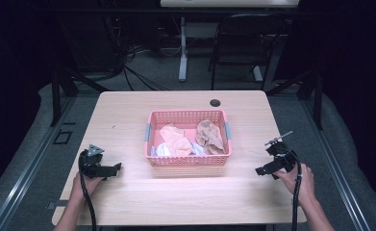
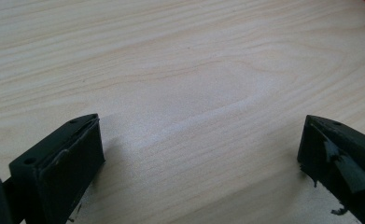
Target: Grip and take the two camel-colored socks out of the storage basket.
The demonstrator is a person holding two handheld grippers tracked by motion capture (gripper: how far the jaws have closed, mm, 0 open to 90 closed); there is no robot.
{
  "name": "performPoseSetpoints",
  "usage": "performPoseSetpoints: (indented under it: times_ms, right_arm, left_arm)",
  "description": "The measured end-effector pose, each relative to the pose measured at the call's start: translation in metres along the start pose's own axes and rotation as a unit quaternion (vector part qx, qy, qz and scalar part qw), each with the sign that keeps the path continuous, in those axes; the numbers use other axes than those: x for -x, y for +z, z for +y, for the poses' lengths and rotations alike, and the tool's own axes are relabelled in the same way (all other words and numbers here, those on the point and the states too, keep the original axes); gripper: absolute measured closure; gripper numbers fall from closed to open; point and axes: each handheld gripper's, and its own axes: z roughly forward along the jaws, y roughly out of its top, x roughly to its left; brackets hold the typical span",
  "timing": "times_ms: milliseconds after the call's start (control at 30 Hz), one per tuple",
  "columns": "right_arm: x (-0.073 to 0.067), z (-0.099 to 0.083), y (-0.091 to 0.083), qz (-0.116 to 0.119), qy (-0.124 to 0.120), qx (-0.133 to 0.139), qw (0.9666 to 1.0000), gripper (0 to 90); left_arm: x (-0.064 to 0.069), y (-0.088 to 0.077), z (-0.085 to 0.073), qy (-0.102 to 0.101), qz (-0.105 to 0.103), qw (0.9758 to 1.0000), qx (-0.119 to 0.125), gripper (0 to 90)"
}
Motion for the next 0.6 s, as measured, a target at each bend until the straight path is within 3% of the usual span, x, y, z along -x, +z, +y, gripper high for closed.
performPoseSetpoints:
  times_ms: [200, 267, 433, 600]
  right_arm:
    - [-0.006, 0.005, 0.001, 0.004, -0.03, -0.022, 0.9993, 0.0]
    - [-0.008, 0.007, -0.001, -0.009, -0.048, -0.034, 0.9982, 0.0]
    - [-0.011, 0.01, -0.006, -0.012, -0.048, -0.03, 0.9983, 2.3]
    - [-0.011, 0.015, -0.012, 0.009, -0.035, -0.029, 0.9989, 0.5]
  left_arm:
    - [0.0, 0.0, 0.0, -0.003, 0.001, 1.0, 0.0, 0.0]
    - [0.0, -0.001, -0.001, -0.002, 0.003, 1.0, 0.0, 0.0]
    - [0.0, -0.004, -0.003, -0.007, 0.006, 1.0, -0.001, 0.0]
    - [0.0, -0.003, -0.003, -0.007, 0.006, 1.0, -0.001, 0.0]
